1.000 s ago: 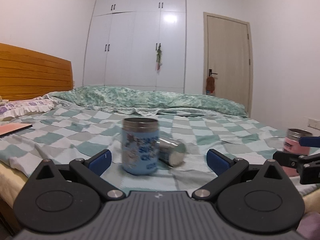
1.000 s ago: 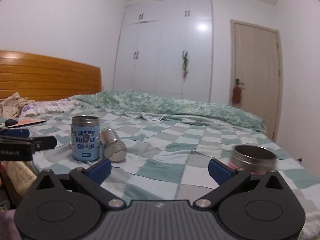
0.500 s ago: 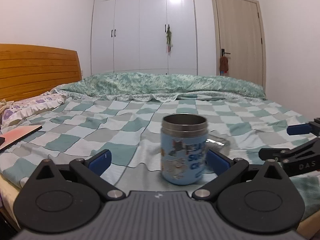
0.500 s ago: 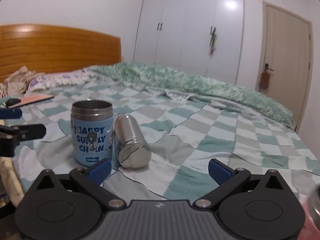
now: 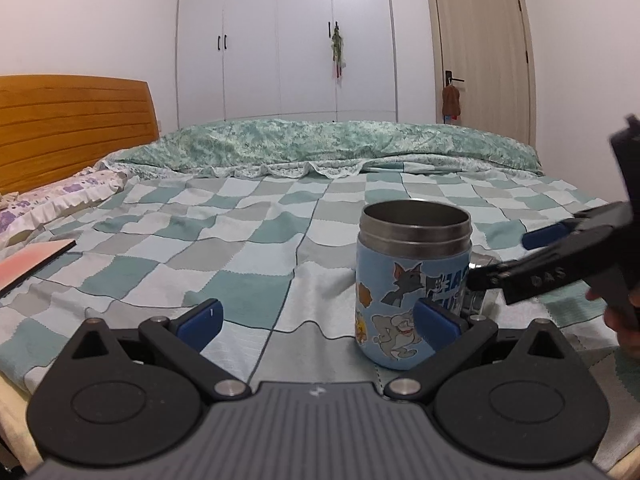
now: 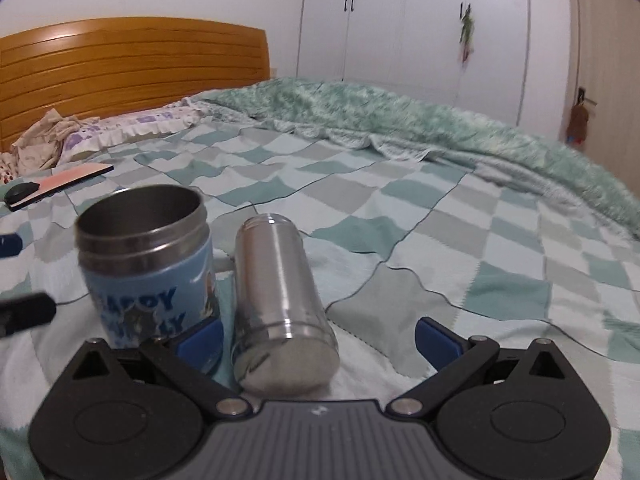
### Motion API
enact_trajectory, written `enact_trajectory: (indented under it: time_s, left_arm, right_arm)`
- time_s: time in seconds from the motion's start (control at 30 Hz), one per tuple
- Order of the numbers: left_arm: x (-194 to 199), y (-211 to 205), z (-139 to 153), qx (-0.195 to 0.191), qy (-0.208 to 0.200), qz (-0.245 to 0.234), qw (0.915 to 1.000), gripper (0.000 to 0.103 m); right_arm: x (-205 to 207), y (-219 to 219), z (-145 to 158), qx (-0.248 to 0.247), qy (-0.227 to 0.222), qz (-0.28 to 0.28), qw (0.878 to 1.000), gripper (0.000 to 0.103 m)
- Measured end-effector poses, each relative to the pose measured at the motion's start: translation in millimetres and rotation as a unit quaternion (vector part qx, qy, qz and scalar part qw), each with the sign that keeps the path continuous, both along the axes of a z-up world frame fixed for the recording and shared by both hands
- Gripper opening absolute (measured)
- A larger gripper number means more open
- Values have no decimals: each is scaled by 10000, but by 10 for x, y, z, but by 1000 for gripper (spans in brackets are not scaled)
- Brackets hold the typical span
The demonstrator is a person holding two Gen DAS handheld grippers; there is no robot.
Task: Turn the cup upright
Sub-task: 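Move the right tool to the lying silver cup and close around its base, then lift the silver cup with the right tool and swing it toward the left tool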
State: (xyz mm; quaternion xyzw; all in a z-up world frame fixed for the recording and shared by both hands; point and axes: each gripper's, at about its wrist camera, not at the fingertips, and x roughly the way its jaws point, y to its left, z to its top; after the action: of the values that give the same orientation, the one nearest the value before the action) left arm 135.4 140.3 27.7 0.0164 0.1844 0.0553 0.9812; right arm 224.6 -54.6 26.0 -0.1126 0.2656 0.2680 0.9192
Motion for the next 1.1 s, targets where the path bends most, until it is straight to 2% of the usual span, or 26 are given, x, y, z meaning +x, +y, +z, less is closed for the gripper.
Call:
enact_trajectory:
  time_s: [0.1, 0.27, 0.33, 0.47, 0.67, 0.9, 1.1]
  left_arm:
    - [46, 14, -32, 19, 57, -68, 10000, 103]
    - [154, 57, -86, -19, 156, -108, 9998, 103]
    - [188, 74, -107, -32, 171, -125, 9998, 103]
    - [220, 113, -122, -41, 168, -126, 9998, 103]
    - [148, 106, -89, -87, 107, -145, 9998, 103]
    - [-37, 18, 71, -110, -53, -209, 9997, 103]
    - [-330, -169, 244, -145, -249, -367, 9989, 103]
  right_arm:
    - [159, 47, -79, 41, 329, 134, 9994, 93]
    - [337, 150, -213, 161, 757, 426, 9961, 71]
    - [386, 188, -278, 151, 885, 473, 9948, 66]
    - [372, 128, -285, 424, 824, 482, 9945, 65]
    - [182, -51, -194, 671, 445, 278, 9964, 65]
    - [-239, -340, 24, 752, -82, -163, 9970, 65]
    - [-767, -576, 156, 763, -197, -537, 9954, 65]
